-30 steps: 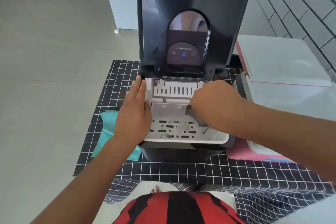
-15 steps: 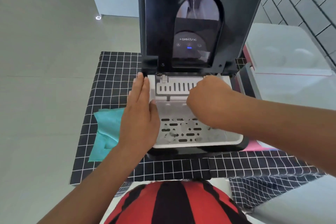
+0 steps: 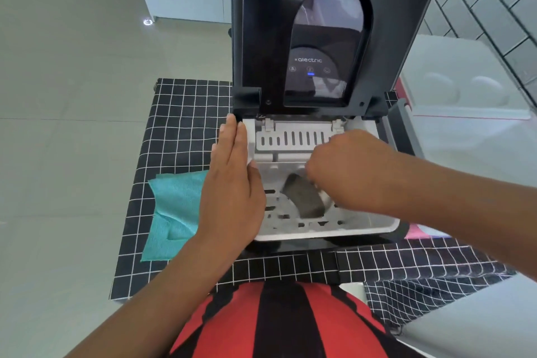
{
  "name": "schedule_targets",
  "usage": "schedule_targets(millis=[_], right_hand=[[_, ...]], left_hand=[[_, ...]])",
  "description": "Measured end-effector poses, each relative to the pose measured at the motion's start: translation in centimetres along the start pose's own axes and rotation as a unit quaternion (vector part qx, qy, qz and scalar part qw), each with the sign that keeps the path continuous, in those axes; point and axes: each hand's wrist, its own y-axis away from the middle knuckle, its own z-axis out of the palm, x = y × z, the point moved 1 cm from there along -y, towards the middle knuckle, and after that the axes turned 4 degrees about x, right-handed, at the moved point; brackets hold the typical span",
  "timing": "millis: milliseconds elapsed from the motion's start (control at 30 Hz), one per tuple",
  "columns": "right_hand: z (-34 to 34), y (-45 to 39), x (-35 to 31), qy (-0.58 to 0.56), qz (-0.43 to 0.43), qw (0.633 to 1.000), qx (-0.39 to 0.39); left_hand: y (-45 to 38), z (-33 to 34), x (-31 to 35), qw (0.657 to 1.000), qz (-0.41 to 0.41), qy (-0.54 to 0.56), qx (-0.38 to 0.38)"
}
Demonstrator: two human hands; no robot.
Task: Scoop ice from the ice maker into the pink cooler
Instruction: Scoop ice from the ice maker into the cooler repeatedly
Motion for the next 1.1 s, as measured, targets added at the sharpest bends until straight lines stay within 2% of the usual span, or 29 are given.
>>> schedule_targets(millis=[100, 233, 333, 567, 833, 1000, 1100], right_hand=[[-0.8, 0.4, 1.3, 0.025, 0.039, 0.998, 0.038], [0.2, 0.0, 2.1, 0.055, 0.049, 0.997, -0.030], [1.6, -0.5, 1.7, 0.008, 0.028, 0.997, -0.076], [2.2, -1.6, 1.6, -0.066, 0.018, 0.997, -0.021], [3.9, -1.0, 4.2, -0.137, 0.048, 0.988, -0.057], [4.6, -0.8, 5.4, -0.166, 0.060, 0.984, -0.031], [5.3, -1.1, 4.2, -0.230, 0.040, 0.969, -0.076]], left_hand=[[0.0, 0.1, 0.0, 1.000, 0.000, 0.005, -0.001], [0.1, 0.0, 0.0, 1.000, 0.000, 0.011, 0.000], [0.0, 0.1, 0.0, 1.000, -0.001, 0.014, 0.002], [0.0, 0.1, -0.1, 1.000, -0.001, 0.008, 0.010], [0.0, 0.1, 0.0, 1.000, -0.008, 0.012, 0.008], [0.0, 0.1, 0.1, 1.000, -0.011, -0.001, 0.009], [0.0, 0.1, 0.1, 1.000, -0.011, 0.001, 0.011]])
